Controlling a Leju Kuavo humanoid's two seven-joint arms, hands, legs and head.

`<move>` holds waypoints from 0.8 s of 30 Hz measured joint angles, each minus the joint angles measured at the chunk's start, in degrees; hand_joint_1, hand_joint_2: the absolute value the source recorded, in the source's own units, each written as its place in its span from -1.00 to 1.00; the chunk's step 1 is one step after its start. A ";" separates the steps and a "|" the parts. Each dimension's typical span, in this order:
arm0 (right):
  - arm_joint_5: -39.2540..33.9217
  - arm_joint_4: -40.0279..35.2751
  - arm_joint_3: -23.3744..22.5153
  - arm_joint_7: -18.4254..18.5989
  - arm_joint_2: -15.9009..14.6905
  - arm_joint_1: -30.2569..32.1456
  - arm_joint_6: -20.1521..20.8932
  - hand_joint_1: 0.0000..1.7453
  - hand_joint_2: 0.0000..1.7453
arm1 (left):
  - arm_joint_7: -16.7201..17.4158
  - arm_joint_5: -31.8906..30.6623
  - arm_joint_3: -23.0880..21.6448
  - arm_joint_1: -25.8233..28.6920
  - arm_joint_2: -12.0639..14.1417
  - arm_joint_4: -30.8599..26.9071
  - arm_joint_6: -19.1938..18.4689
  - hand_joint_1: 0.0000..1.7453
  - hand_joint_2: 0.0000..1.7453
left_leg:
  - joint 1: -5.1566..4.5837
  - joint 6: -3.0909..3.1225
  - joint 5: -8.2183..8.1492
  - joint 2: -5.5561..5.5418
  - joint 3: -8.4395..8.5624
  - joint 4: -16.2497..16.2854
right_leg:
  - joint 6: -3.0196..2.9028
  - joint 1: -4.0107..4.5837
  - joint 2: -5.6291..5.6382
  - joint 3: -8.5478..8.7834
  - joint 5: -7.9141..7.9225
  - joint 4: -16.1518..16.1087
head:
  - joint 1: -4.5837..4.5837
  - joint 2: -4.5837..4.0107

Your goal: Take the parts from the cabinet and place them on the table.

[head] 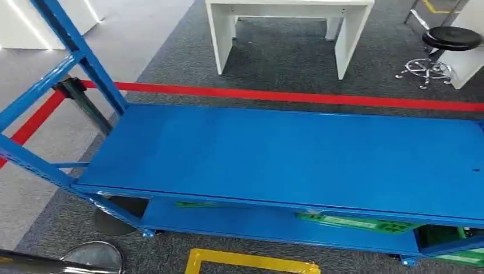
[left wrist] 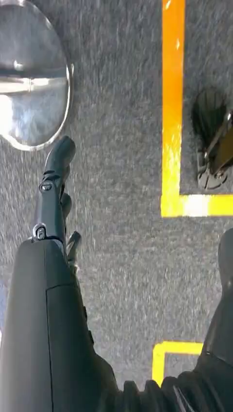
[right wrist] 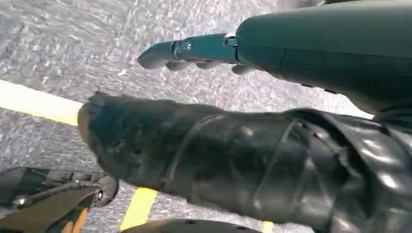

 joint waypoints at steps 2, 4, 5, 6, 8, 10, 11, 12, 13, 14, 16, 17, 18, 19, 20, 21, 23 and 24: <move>0.00 0.00 0.00 -0.13 0.02 -0.25 0.02 -1.00 -1.00 | 0.00 0.00 0.17 0.27 -0.02 0.02 0.00 -1.00 1.00 | -0.28 0.24 -4.30 -1.80 -4.02 9.07 | -0.47 0.26 1.26 -0.13 0.12 0.00 | -0.40 0.00; 0.00 0.00 0.00 -0.31 0.02 -0.11 0.07 -1.00 -1.00 | 0.00 0.00 0.50 0.51 -0.02 0.02 0.00 -1.00 1.00 | -0.48 0.70 -5.33 -2.38 -7.07 14.81 | -0.66 0.65 2.76 -0.11 0.16 0.03 | -0.85 0.00; 0.00 0.00 0.00 -0.31 0.00 -0.02 0.07 -1.00 -1.00 | 0.02 0.00 0.52 0.54 -0.04 0.04 0.00 -1.00 1.00 | -0.66 1.07 -3.86 -2.46 -6.90 13.81 | -0.67 0.83 3.46 -0.03 0.15 0.03 | -0.85 0.00; -0.02 0.00 0.00 -0.31 0.00 0.04 0.07 -1.00 -1.00 | 0.02 0.00 0.52 0.49 -0.07 0.04 0.00 -1.00 1.00 | -0.81 1.59 -1.34 -2.63 -5.76 10.61 | -0.68 1.03 4.19 0.05 0.15 0.03 | -0.94 0.00; 0.04 0.00 0.00 -0.31 0.02 -0.04 0.09 -1.00 -1.00 | 0.02 0.00 0.55 0.40 0.02 0.04 0.00 -1.00 1.00 | -1.31 3.02 4.00 -4.69 -1.86 0.88 | -0.68 1.25 5.39 0.23 0.16 0.03 | -0.99 0.00; 0.22 0.00 0.00 -0.33 0.17 -0.13 0.11 -1.00 -1.00 | 0.02 0.00 0.63 0.24 0.13 0.07 0.04 -1.00 1.00 | -1.43 3.51 3.59 -5.72 -1.00 -2.04 | -0.40 1.37 6.19 -0.23 0.14 0.34 | -0.99 0.00; 0.46 0.00 0.00 -0.37 0.17 -0.02 -0.04 -1.00 -1.00 | 0.04 0.00 0.63 0.06 0.17 0.07 0.04 -1.00 1.00 | -1.66 3.36 3.64 -5.60 -1.01 -1.90 | -0.05 1.16 6.28 -0.47 0.27 0.18 | -1.01 0.00; 0.63 0.02 0.04 -0.41 0.17 0.16 -0.30 -1.00 -1.00 | -0.04 0.00 0.63 -0.01 0.22 0.07 0.09 -1.00 1.00 | -1.82 3.38 3.66 -5.54 -1.03 -1.93 | 0.34 0.90 6.36 -0.54 0.38 0.01 | -1.07 0.00; 0.83 0.02 0.07 -0.57 0.17 0.24 -0.66 -1.00 -1.00 | -0.37 0.02 0.63 -0.01 0.20 0.07 0.09 -1.00 1.00 | -1.66 3.46 4.01 -5.38 -0.88 -2.55 | 0.75 1.01 6.61 -0.75 0.42 -0.07 | -1.05 0.00; 1.09 0.00 0.09 -0.66 0.17 0.28 -0.94 -1.00 -1.00 | -0.89 0.22 0.65 0.00 -0.07 0.07 -0.15 -1.00 1.00 | -1.08 3.39 4.52 -4.83 -0.54 -3.36 | 0.92 0.97 6.08 -1.10 -0.03 0.48 | -1.07 0.00; 1.42 0.02 0.24 -0.72 0.17 -0.08 -1.14 -1.00 -1.00 | -1.64 0.61 1.01 0.13 -0.07 0.09 -0.61 -1.00 1.00 | -1.20 3.69 4.66 -4.18 -0.53 -3.69 | 1.66 1.04 2.13 -3.52 -3.74 5.66 | -0.13 0.00; 1.42 0.02 0.35 -0.72 0.17 -0.23 -1.11 -1.00 1.00 | -1.97 0.83 1.16 0.29 -0.07 0.09 -0.98 -1.00 1.00 | -1.23 3.70 4.66 -3.76 -0.61 -3.67 | 1.89 0.85 1.51 -5.57 -5.87 10.02 | 0.04 0.00; 1.42 0.02 0.50 -0.77 0.17 -0.23 -1.09 -1.00 1.00 | -2.25 0.87 1.27 0.45 -0.11 0.09 -1.07 -1.00 1.00 | -1.24 3.69 4.65 -3.22 -0.66 -3.67 | 2.17 0.75 1.15 -7.64 -7.70 14.50 | 0.02 0.00; 1.44 0.02 0.63 -0.83 0.17 -0.16 -1.07 -1.00 1.00 | -2.25 0.90 1.36 0.47 -0.11 0.09 -1.07 -1.00 1.00 | -1.20 3.69 4.65 -2.89 -0.68 -3.66 | 2.39 0.62 1.01 -8.66 -8.15 16.83 | 0.08 0.00; 1.57 0.02 0.66 -1.39 0.17 0.00 -1.05 -1.00 1.00 | -2.25 0.90 1.40 0.44 -0.13 0.09 -1.14 -1.00 1.00 | -1.18 3.68 4.65 -2.69 -0.66 -3.65 | 2.56 0.41 0.93 -8.36 -7.24 16.45 | 0.09 0.00; 1.64 0.02 0.74 -2.50 0.17 0.18 -0.97 -1.00 1.00 | -2.21 0.94 1.53 0.42 -0.15 0.09 -1.55 -1.00 1.00 | -1.14 3.62 4.62 -2.55 -0.60 -3.64 | 2.71 0.23 0.81 -6.58 -5.04 13.26 | 0.06 0.00; 1.31 0.02 1.29 -3.37 0.17 0.25 -0.13 -1.00 1.00 | -1.92 1.34 1.64 0.29 -0.20 0.09 -2.14 -1.00 1.00 | -1.08 3.26 4.48 -2.28 -0.34 -3.57 | 2.70 -0.01 0.32 -1.14 -0.61 3.38 | 0.09 0.00; 0.46 0.02 2.17 -3.54 0.15 0.40 0.20 -1.00 1.00 | -1.66 2.10 1.16 0.29 -0.09 0.02 -2.14 -1.00 1.00 | -1.27 2.81 4.36 -2.21 -0.31 -3.43 | 2.55 -0.02 -0.21 0.60 -0.90 -0.21 | 0.13 0.00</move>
